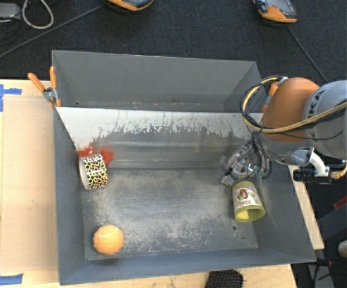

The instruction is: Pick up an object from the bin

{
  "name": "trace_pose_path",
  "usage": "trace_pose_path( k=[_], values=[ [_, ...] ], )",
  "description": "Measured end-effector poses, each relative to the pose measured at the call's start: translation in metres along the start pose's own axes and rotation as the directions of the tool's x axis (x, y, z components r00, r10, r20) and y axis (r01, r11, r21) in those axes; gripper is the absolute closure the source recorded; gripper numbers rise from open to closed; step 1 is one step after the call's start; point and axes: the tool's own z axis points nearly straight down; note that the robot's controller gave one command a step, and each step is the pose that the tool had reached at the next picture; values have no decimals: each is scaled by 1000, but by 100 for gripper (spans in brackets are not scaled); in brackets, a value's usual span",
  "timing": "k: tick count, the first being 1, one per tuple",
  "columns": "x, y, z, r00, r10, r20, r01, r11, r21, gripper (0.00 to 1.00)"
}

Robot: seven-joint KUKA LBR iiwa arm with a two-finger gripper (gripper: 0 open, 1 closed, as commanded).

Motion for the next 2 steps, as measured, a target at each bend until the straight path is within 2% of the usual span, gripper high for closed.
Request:
trace_pose_path(
  k=[1, 2],
  values=[
    [23, 7, 1, 990, -139, -1, 139, 990, -2, 100],
    [-1, 3, 1, 994, -109, 4, 109, 994, 0, 100]
  ],
)
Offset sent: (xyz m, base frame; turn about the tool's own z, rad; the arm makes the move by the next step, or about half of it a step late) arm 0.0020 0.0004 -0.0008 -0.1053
